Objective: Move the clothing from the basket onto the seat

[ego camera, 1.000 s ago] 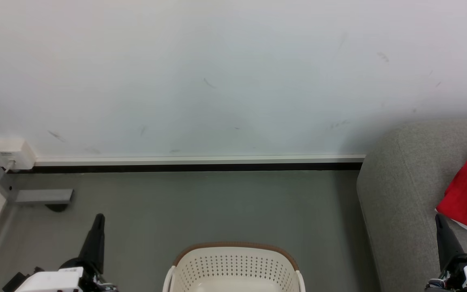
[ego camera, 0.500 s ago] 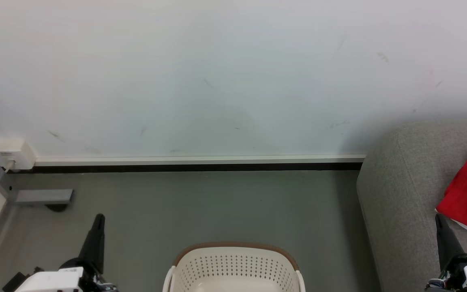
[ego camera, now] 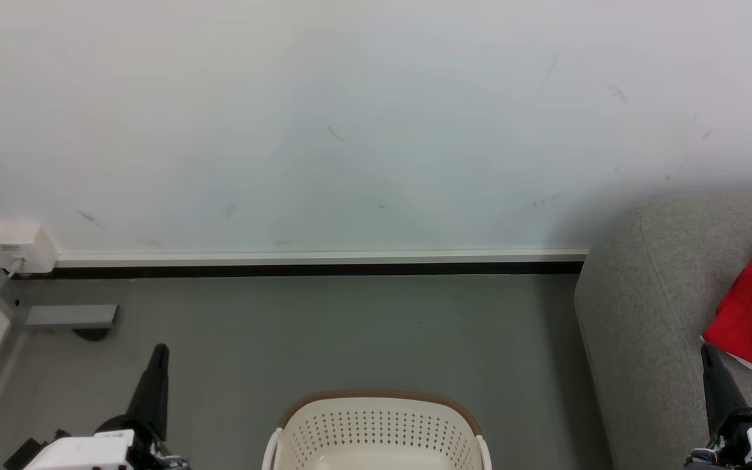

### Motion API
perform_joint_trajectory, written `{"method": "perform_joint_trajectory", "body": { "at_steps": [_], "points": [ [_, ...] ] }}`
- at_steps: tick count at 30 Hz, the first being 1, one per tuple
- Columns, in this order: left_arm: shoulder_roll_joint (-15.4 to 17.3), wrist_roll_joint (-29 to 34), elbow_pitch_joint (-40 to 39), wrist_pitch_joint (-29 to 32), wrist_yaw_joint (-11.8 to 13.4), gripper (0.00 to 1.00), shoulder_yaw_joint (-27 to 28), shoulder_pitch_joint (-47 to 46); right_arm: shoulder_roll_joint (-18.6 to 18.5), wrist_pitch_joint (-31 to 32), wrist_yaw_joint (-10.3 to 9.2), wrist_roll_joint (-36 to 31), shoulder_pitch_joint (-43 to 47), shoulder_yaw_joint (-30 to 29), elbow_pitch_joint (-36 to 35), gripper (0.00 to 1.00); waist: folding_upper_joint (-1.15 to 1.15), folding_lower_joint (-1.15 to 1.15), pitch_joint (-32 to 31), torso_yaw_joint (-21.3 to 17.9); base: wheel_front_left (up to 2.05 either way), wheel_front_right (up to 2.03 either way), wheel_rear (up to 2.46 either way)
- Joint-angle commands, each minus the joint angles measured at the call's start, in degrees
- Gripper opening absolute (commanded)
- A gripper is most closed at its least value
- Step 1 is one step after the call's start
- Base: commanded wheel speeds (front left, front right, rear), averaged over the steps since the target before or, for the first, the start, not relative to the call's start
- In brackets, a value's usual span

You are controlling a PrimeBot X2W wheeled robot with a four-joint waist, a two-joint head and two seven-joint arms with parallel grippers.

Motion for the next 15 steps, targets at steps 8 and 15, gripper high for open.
{"method": "perform_joint_trajectory", "body": {
  "at_steps": [8, 15],
  "points": [
    [0.1, -0.7, -0.1, 0.3, -0.4, 0.0, 0.1, -0.4, 0.1, 0.3, 0.02, -0.6, -0.4, -0.2, 0.1, 0.0, 0.0, 0.0, 0.0, 0.0, 0.0, 0.0, 0.0],
    [0.1, -0.7, -0.1, 0.3, -0.4, 0.0, 0.1, -0.4, 0.1, 0.3, 0.02, -0.7, -0.4, -0.3, 0.1, 0.0, 0.0, 0.0, 0.0, 0.0, 0.0, 0.0, 0.0]
  ]
}}
